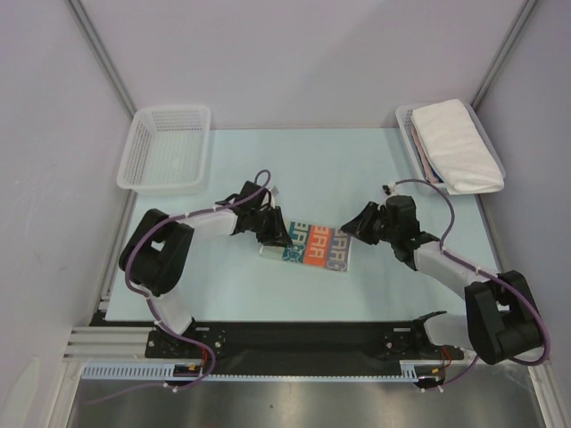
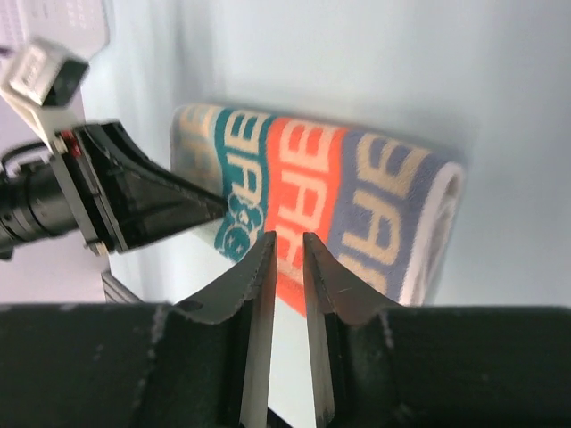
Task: Fold and stack the towels
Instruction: Smooth out wrinkles on the folded towel
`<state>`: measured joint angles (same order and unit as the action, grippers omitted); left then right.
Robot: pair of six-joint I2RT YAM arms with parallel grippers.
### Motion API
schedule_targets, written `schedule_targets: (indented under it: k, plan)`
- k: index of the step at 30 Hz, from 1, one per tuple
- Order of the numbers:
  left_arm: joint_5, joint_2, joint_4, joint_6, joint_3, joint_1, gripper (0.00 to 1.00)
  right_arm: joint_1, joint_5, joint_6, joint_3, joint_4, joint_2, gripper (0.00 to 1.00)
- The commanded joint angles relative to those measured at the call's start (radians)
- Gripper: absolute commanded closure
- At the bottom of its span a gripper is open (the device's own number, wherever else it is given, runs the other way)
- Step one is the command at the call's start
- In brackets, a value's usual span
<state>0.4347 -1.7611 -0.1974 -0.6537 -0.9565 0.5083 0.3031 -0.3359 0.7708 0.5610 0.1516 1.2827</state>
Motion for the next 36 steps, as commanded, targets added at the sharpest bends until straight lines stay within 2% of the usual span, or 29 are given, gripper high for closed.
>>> schedule_targets:
  k: [1, 6, 13, 23, 30, 36]
  plan:
    - [-0.005, 0.025, -0.013, 0.019, -0.067, -0.007, 0.71, 0.066, 0.020, -0.016, 0.007, -0.066, -0.014, 0.76]
    - [0.021, 0.009, -0.010, 0.016, -0.125, -0.005, 0.70, 0.211, 0.025, 0.010, 0.033, 0.034, 0.102, 0.78]
    - [0.019, -0.107, 0.021, 0.009, -0.174, -0.013, 0.71, 0.240, -0.015, 0.051, -0.013, 0.177, 0.242, 0.79]
    - [-0.076, -0.144, 0.041, 0.038, -0.148, -0.094, 0.71, 0.211, -0.009, 0.074, -0.216, 0.305, 0.262, 0.80]
    - [-0.090, -0.103, -0.031, 0.068, -0.198, -0.109, 0.66, 0.208, -0.022, 0.090, -0.216, 0.319, 0.250, 0.81]
    - [-0.116, 0.037, -0.125, 0.092, -0.163, -0.109, 0.65, 0.200, -0.020, 0.091, -0.178, 0.232, 0.166, 0.81]
